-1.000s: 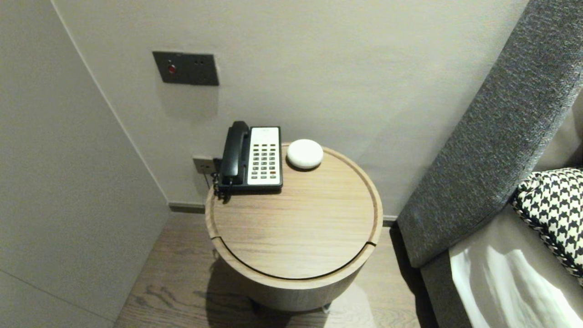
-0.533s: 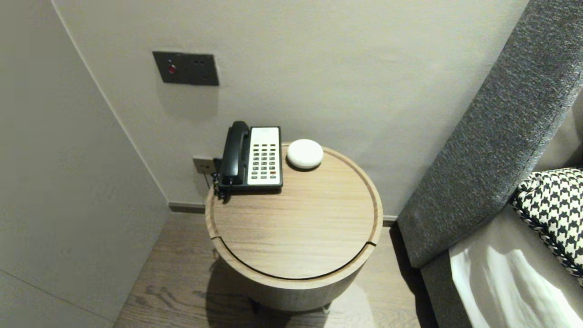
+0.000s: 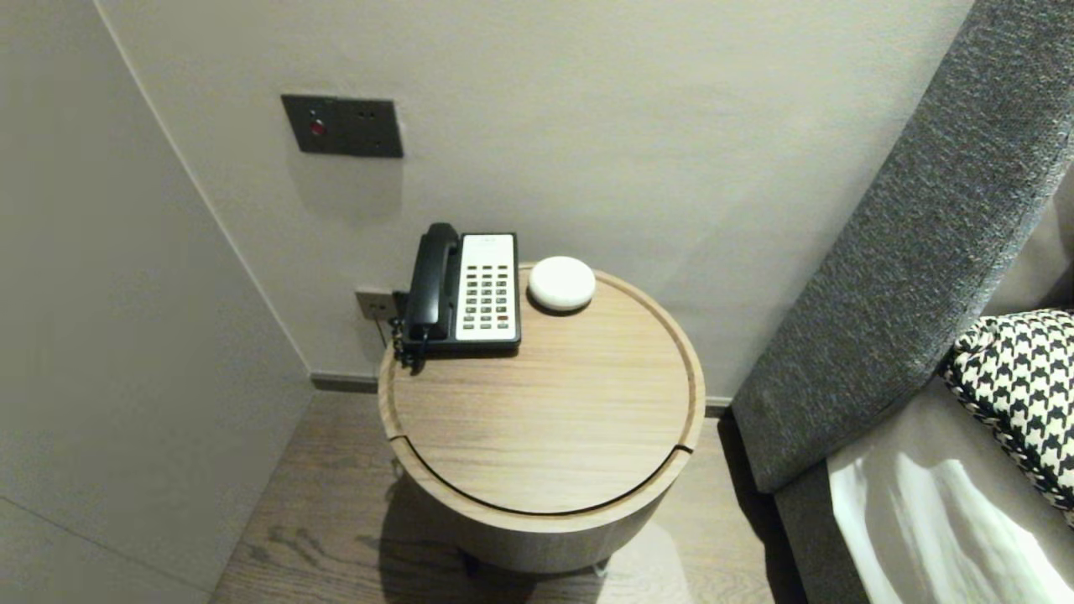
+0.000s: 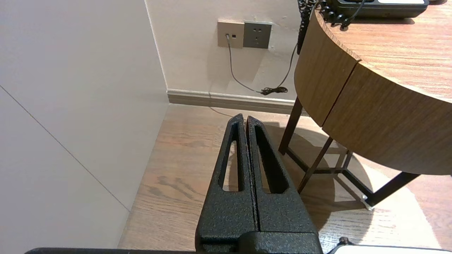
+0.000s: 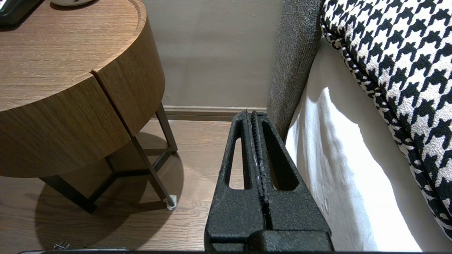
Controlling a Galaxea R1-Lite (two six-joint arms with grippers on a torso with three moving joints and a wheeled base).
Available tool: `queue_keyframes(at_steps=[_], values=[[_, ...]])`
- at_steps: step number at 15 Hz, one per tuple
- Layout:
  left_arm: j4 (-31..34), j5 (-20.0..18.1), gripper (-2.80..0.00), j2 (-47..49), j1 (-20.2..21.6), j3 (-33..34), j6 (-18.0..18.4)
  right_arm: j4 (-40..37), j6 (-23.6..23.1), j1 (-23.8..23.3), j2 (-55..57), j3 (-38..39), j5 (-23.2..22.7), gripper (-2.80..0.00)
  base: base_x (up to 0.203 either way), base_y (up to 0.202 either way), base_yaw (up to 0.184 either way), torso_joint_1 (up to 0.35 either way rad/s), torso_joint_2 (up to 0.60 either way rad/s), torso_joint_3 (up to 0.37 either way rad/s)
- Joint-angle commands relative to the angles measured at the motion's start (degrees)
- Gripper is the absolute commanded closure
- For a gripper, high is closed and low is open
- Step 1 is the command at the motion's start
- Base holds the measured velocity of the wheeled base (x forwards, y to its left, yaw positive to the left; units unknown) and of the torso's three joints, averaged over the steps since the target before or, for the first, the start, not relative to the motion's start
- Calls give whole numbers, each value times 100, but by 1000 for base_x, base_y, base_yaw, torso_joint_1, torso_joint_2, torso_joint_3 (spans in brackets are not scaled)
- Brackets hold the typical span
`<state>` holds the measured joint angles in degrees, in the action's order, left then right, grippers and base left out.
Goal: Open the nightstand drawer
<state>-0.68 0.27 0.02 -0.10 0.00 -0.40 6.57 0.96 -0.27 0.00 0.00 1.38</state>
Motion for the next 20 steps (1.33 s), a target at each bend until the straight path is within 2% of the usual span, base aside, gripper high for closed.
queue_keyframes(at_steps=[1,20], values=[[-2,0,0,-2,1,0,-4,11,0,0,9,229,2,0,0,0,0,0,0,0],[-2,5,0,-2,1,0,-4,4,0,0,9,229,0,0,0,0,0,0,0,0]])
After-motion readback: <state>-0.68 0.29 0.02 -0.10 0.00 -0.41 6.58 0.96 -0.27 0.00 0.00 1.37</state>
